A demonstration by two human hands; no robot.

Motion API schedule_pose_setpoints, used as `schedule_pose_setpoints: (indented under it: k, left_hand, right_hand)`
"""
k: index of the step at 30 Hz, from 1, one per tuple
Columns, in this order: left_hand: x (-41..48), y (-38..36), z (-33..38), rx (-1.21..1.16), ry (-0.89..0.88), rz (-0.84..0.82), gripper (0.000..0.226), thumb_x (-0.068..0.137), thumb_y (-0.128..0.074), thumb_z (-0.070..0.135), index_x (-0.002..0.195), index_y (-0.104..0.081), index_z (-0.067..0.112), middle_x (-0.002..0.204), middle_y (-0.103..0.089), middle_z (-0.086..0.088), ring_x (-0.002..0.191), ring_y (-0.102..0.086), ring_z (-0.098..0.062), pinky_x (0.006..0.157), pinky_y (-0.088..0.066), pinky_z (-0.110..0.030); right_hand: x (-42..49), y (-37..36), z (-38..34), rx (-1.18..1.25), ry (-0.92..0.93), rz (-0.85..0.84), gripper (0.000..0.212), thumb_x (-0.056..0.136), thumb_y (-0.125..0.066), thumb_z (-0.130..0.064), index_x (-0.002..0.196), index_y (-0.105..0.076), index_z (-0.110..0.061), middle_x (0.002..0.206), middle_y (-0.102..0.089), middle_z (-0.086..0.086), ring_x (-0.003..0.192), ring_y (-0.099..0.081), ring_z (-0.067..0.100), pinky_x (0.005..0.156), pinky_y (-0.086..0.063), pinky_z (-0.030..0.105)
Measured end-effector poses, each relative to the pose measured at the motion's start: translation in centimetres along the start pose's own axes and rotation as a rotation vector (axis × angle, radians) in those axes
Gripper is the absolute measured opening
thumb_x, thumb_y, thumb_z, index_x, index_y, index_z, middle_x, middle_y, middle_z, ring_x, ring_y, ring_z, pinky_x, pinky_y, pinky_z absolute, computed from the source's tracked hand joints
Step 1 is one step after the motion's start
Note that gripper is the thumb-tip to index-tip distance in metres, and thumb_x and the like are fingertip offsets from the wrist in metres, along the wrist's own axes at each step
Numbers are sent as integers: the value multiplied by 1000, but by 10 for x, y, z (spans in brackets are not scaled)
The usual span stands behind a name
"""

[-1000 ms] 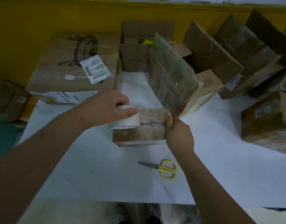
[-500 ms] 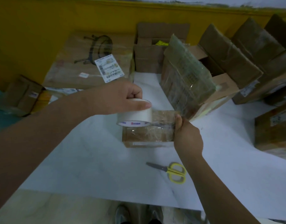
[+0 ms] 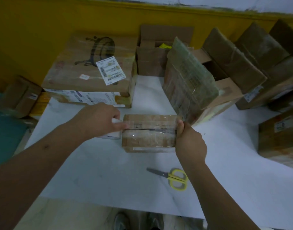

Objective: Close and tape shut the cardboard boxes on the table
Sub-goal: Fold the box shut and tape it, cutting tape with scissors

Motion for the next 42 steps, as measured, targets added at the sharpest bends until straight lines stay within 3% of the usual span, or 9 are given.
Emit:
schedule_pose_setpoints:
  k: [12, 18, 20, 24, 33, 35, 37, 39, 42]
  left_hand:
    - [-6, -41, -25, -504, 139, -40, 47, 87, -60, 55, 65, -57, 14, 60, -52, 3, 55, -46, -5, 57, -31, -29]
    - [-38, -52, -19, -788, 271, -108, 16, 98, -57, 21, 89, -69, 15, 86, -68, -6, 82, -63, -22, 66, -41, -29]
    - [-39, -53, -8, -971, 254, -146, 10, 94, -62, 18, 90, -69, 13, 81, -69, -4, 73, -62, -16, 63, -42, -25]
    - [-38, -64, 23, -1323, 293, -139, 12, 86, -69, 22, 86, -67, 10, 73, -68, -3, 63, -62, -11, 54, -45, -17]
    - [-23, -98, 59, -1124, 503, -24, 39, 92, -58, 50, 101, -62, 13, 98, -67, -5, 91, -62, -21, 68, -43, -26]
    - [-24, -98, 64, -1159, 579, 88, 43, 89, -63, 48, 109, -53, 11, 103, -62, -3, 93, -59, -18, 62, -39, -18]
    - [-24, -96, 72, -1201, 585, 164, 40, 89, -67, 42, 110, -49, 12, 102, -61, 0, 88, -60, -14, 57, -38, -10]
    - [-21, -93, 85, -1317, 582, 186, 40, 89, -69, 36, 110, -48, 9, 99, -64, -3, 70, -66, -9, 51, -42, -14]
    - [-16, -89, 99, -1556, 603, 184, 40, 91, -68, 25, 114, -43, 4, 105, -68, -11, 50, -68, -19, 41, -48, -20]
  right_hand:
    - [8, 10, -29, 257, 59, -155, 57, 97, -44, -56, 133, -49, -13, 118, -62, 11, 99, -56, 31, 76, -34, 31]
    - [18, -4, -75, 87, 258, 225, 46, 96, -56, -39, 133, -46, -14, 137, -53, 8, 124, -49, 29, 93, -41, 36]
    - [11, -20, -81, -52, 326, 225, 56, 96, -50, -43, 144, -41, -15, 155, -36, 11, 142, -28, 34, 118, -21, 48]
    - [4, -47, -79, -141, 445, 144, 89, 90, -33, -69, 157, -18, -11, 163, -9, 17, 151, 3, 33, 118, 10, 55]
    - [41, -19, -68, -81, 622, -67, 75, 100, -35, -57, 158, -13, -16, 165, 2, 7, 152, 7, 21, 121, 6, 41]
    - [25, -7, -44, 121, 571, 67, 54, 100, -47, -44, 144, -44, -13, 156, -33, 6, 144, -27, 21, 117, -23, 35]
    - [-4, -1, -10, 165, 508, 187, 22, 95, -58, -35, 111, -63, -20, 116, -59, -2, 105, -56, 14, 85, -46, 23]
    - [-34, -7, 25, 38, 455, -11, 8, 93, -59, -35, 91, -59, -27, 85, -55, -11, 73, -53, 7, 60, -36, 13]
    - [-65, -20, 67, -119, 525, -380, 8, 93, -58, -34, 92, -60, -26, 86, -46, -13, 71, -48, 2, 61, -35, 10]
Point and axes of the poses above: each hand's wrist, its own x-axis towards the middle knuckle, its own y-axis out of the back of the hand, z = x × y, the point moved 2 cm from there along x, towards the middle knuckle
